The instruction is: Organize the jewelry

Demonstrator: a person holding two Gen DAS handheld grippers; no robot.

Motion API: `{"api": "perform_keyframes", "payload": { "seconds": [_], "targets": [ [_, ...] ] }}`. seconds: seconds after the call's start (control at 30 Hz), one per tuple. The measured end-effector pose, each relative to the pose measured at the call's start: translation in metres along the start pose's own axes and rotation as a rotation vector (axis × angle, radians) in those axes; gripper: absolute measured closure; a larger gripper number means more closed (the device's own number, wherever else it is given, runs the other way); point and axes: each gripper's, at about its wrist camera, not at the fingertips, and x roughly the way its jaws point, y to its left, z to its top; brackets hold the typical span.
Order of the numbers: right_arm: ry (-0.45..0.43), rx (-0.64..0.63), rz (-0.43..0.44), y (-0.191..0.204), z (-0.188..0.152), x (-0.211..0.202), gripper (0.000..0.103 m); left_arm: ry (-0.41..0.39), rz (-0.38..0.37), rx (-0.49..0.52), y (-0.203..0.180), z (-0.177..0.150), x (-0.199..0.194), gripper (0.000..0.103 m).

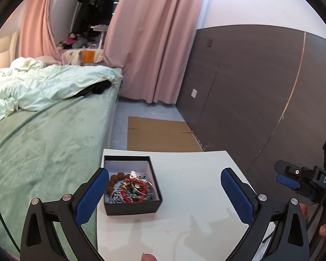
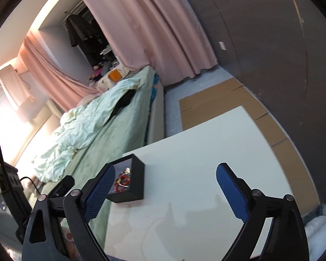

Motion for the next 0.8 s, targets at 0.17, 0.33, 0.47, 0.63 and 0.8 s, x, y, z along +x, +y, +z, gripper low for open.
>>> {"api": "perform_keyframes", "payload": {
  "seconds": [0.17, 0.33, 0.47, 0.63, 0.8],
  "targets": [
    [-0.004, -0.024, -0.023, -0.002, -0.001, -0.01, 0.008, -0.014, 0.005, 0.001, -0.009, -0.003, -0.007, 0.0],
    [0.026, -0.077, -0.022, 0.002, -0.008, -0.014, 0.008, -0.017, 0.03, 0.033, -0.015, -0.006, -0.013, 0.0],
    [0.05, -0.106, -0.016, 0.004, -0.013, -0.013, 0.008, -0.002, 0.017, 0.047, -0.018, -0.011, -0.016, 0.0],
    [0.05, -0.107, -0.012, 0.001, -0.015, -0.016, 0.008, -0.001, 0.026, 0.062, -0.019, -0.016, -0.016, 0.0],
    [0.05, -0.095, -0.004, 0.001, -0.016, -0.017, 0.008, -0.006, 0.021, 0.059, -0.018, -0.016, -0.016, 0.001]
  ]
}}
